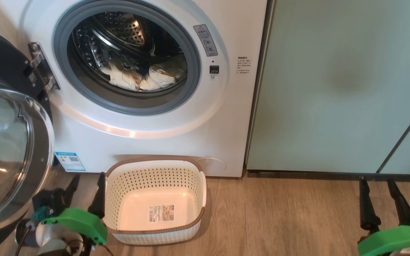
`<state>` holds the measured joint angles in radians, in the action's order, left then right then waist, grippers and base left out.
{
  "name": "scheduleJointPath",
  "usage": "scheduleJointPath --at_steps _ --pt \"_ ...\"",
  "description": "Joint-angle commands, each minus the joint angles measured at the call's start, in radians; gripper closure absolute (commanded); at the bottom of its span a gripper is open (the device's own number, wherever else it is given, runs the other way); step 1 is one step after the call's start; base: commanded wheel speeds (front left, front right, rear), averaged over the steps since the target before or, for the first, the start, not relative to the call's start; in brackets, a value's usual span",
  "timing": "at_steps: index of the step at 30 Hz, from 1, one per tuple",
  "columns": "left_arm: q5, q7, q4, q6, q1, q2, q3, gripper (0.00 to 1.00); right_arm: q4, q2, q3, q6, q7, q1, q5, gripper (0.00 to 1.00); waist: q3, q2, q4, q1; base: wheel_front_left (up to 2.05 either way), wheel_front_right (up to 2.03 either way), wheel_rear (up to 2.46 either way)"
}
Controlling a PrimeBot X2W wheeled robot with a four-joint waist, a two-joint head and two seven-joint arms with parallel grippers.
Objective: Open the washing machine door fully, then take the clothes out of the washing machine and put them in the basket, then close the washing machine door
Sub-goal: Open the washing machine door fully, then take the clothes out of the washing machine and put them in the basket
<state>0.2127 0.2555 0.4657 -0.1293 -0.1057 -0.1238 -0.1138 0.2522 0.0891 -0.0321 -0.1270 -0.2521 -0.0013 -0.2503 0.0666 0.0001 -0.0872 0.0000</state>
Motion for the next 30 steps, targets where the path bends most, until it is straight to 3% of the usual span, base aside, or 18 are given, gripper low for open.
scheduleJointPath --at_steps 1,30 --pt "0.009 0.006 -0.039 -0.001 -0.047 -0.029 -0.039 0.00 -0.032 0.013 -0.015 -0.004 -0.010 -0.014 0.010 0.00 0.001 -0.0001 0.002 0.0000 0.00 0.00 0.00" --pt "0.071 0.006 0.005 -0.001 -0.071 -0.063 0.015 0.00 -0.023 0.000 -0.022 -0.004 -0.010 -0.011 0.003 0.00 -0.001 -0.0001 0.019 0.0000 0.01 -0.01 0.00"
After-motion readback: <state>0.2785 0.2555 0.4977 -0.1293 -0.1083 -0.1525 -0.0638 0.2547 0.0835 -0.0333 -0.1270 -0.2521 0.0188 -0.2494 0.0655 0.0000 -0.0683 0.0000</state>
